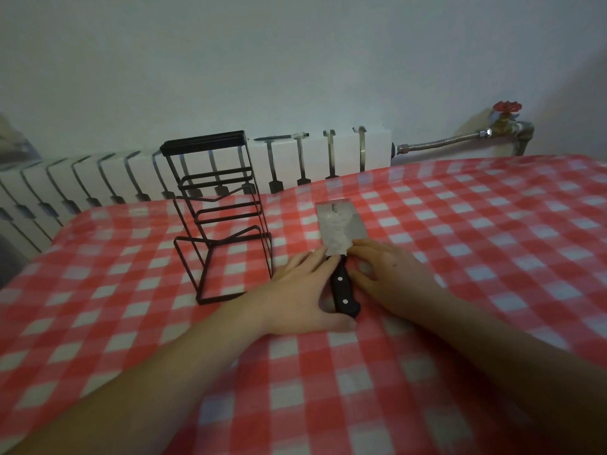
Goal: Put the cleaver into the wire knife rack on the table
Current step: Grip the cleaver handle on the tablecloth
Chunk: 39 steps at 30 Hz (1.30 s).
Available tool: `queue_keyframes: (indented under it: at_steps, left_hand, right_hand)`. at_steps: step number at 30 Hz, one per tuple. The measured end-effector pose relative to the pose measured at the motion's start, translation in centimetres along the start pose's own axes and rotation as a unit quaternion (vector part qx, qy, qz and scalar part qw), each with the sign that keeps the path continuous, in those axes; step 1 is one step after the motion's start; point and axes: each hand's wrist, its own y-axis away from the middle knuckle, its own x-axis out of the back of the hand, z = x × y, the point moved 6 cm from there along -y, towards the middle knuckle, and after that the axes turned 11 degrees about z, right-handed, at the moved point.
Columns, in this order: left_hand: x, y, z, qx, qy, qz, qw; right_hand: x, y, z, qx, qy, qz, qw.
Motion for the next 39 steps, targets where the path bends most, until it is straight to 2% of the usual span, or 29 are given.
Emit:
queue_keyframes:
  at_steps: [4, 8, 14, 20, 24, 31, 39]
  left_hand:
    - [0.5, -0.2, 0.6, -0.034, -0.046, 0.069, 0.996]
    - [1.0, 0.4, 1.9, -0.112, -0.123, 0.125, 0.978]
    - [1.8, 0.7, 3.1, -0.188, -0.154, 0.163, 0.956]
    - [2.2, 1.2, 3.7, -0.207, -0.181, 0.205, 0.939]
    - [3.1, 1.6, 4.1, -0.218, -0.154, 0.261, 0.928]
    - [5.0, 1.5, 4.3, -0.215, -0.131, 0.311, 0.917]
    - [5.9, 1.9, 4.4, -0.215, -0.077, 0.34, 0.912]
  right_hand:
    - [0.4, 0.2, -0.2, 0.018, 0.018, 0.01, 1.0]
    - [0.7, 0.5, -0.8, 0.043, 0.028, 0.024, 0.998]
    - [1.1, 0.8, -1.9, 0.094, 0.035, 0.041, 0.994]
    - [1.6, 1.1, -2.4, 0.123, 0.0, 0.056, 0.991]
    - [1.6, 0.9, -2.3, 0.118, -0.007, 0.064, 0.991]
    - [1.9, -0.1, -2.7, 0.125, 0.016, 0.07, 0.99]
    - [2.6, -1.1, -3.9, 0.136, -0.064, 0.109, 0.983]
